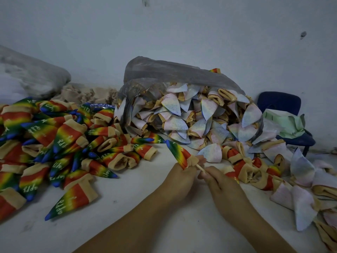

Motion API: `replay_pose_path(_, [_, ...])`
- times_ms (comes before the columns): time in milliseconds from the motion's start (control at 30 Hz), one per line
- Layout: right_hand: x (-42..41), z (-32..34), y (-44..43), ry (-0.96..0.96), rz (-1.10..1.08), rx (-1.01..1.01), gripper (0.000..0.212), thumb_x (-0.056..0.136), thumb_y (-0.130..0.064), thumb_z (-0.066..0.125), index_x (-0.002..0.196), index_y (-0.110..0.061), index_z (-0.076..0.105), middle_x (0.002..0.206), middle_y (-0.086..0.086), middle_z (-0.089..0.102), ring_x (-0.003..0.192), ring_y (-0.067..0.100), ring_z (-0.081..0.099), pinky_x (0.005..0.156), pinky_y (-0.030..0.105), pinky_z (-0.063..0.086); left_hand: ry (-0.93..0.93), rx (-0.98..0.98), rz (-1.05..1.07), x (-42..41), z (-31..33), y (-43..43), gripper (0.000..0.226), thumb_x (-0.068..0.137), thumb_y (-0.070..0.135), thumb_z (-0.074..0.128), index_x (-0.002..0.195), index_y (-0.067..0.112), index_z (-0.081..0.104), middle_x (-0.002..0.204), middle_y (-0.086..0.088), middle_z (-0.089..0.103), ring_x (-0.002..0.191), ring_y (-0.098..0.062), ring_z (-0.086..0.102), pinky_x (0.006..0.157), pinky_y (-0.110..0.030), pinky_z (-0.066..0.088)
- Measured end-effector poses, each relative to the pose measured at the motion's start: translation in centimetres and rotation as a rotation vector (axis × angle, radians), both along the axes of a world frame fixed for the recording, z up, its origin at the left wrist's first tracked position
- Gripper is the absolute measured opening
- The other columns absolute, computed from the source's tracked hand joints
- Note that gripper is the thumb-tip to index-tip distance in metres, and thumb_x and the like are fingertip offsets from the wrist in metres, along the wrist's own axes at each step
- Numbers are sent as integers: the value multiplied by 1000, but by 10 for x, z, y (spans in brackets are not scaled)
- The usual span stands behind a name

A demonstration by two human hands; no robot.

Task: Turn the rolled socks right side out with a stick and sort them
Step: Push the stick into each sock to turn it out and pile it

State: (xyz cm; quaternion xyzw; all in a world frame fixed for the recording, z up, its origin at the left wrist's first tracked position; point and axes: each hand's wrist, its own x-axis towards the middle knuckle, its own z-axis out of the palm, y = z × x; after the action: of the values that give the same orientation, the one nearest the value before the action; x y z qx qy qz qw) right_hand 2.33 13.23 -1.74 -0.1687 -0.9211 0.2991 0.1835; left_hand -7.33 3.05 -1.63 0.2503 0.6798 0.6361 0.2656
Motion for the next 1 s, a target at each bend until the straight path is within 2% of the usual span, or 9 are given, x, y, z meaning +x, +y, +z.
replay_pose_path(133, [-4,0,3,21,-2,2,20,95,-45,36,92,-43,56,87,-6,68,81,12,61,75,41,50,-15,127,115,-2,-1,-1,48,102,28,49,144,47,37,138,6,56,124,-13,54,108,-34,42])
replay_pose_path(267, [-7,-4,0,61,-46,24,23,96,-45,35,96,-38,57,85,-7,67,78,12,61,71,40,50,-14,242,79,-3,-3,-2,40,93,34,62,132,37,51,119,16,66,100,8,64,71,-5,49])
replay_pose_path(333, [-6,-3,3,49,-79,104,23,97,-43,38,102,-35,58,80,-6,66,73,14,60,66,38,49,-70,316,62,-4,-1,-2,46,81,54,66,122,32,62,111,12,72,100,0,67,78,-15,54])
replay_pose_path(400, [-2,0,8,42,-109,213,24,97,-44,38,102,-34,59,77,-6,63,69,13,57,62,36,48,-222,412,138,-7,2,-3,70,72,73,67,115,19,70,107,0,75,99,-12,71,83,-30,58])
replay_pose_path(500, [2,6,10,54,-97,323,24,97,-42,39,97,-32,62,82,-8,62,74,10,55,66,35,48,-356,500,221,-18,-1,-7,61,74,66,61,100,12,75,102,-9,76,92,-18,74,72,-29,59])
replay_pose_path(633, [5,18,11,37,-63,414,24,97,-35,44,105,-29,65,91,-6,60,88,16,53,77,38,43,-291,470,219,-21,-4,-7,28,96,38,57,109,16,70,106,-4,76,99,-20,72,75,-27,59])
replay_pose_path(733, [8,22,16,-2,-73,462,25,97,-29,45,112,-27,65,94,-2,57,89,19,48,79,39,37,-255,424,205,-20,-4,-7,29,96,43,56,114,23,68,102,-2,77,92,-19,74,81,-31,59])
replay_pose_path(900, [8,25,12,-21,18,370,26,99,-28,41,111,-24,64,99,-1,60,96,18,50,82,38,42,141,54,249,-8,-1,-10,79,78,77,17,74,18,69,65,2,66,64,-9,59,67,-24,45])
replay_pose_path(1000, [7,22,6,28,28,373,26,98,-29,40,107,-23,64,95,-2,62,90,18,56,74,40,47,221,-68,275,-6,4,-11,79,75,77,11,62,13,54,56,0,50,55,-12,48,56,-24,35])
